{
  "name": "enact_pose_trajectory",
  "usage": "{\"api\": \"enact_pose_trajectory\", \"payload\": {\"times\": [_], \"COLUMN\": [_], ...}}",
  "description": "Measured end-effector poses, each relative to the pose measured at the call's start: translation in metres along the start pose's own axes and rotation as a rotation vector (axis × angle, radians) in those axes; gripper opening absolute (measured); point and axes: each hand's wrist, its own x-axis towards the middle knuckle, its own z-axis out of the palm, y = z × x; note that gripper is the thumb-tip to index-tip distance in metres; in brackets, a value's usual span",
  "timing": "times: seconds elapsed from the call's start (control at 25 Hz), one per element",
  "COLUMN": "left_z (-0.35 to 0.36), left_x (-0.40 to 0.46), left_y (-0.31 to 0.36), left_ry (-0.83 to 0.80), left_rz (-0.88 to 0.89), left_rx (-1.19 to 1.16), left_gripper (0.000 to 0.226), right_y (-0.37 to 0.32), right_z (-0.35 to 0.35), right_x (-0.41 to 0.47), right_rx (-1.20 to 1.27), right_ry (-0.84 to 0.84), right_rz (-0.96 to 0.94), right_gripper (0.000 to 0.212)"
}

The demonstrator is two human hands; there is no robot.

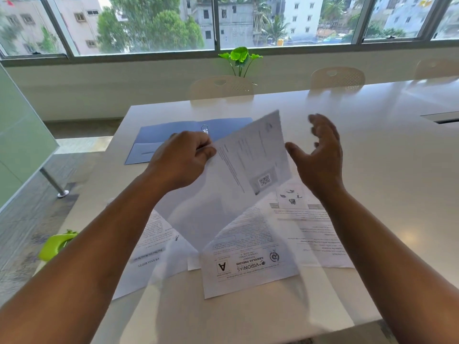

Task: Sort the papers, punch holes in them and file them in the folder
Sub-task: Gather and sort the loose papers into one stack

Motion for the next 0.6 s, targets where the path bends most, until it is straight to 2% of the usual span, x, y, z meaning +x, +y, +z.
{"api": "enact_pose_trajectory", "payload": {"times": [0.12,0.2,0.32,0.44,0.6], "left_z": [0.002,0.005,0.014,0.029,0.049], "left_x": [-0.007,-0.012,-0.020,-0.026,-0.040], "left_y": [-0.008,-0.012,-0.016,-0.018,-0.022], "left_ry": [0.099,0.160,0.243,0.259,0.205], "left_rz": [-0.092,-0.166,-0.296,-0.417,-0.511], "left_rx": [-0.206,-0.378,-0.580,-0.792,-0.951], "left_gripper": [0.023,0.021,0.020,0.018,0.014], "right_y": [0.015,0.019,0.023,0.032,0.029], "right_z": [0.007,0.012,0.019,0.030,0.033], "right_x": [-0.007,-0.015,-0.027,-0.036,-0.040], "right_rx": [0.025,0.236,0.631,0.807,0.826], "right_ry": [-0.006,-0.114,-0.384,-0.570,-0.523], "right_rz": [0.156,0.336,0.569,0.576,0.600], "right_gripper": [0.105,0.114,0.118,0.088,0.035]}}
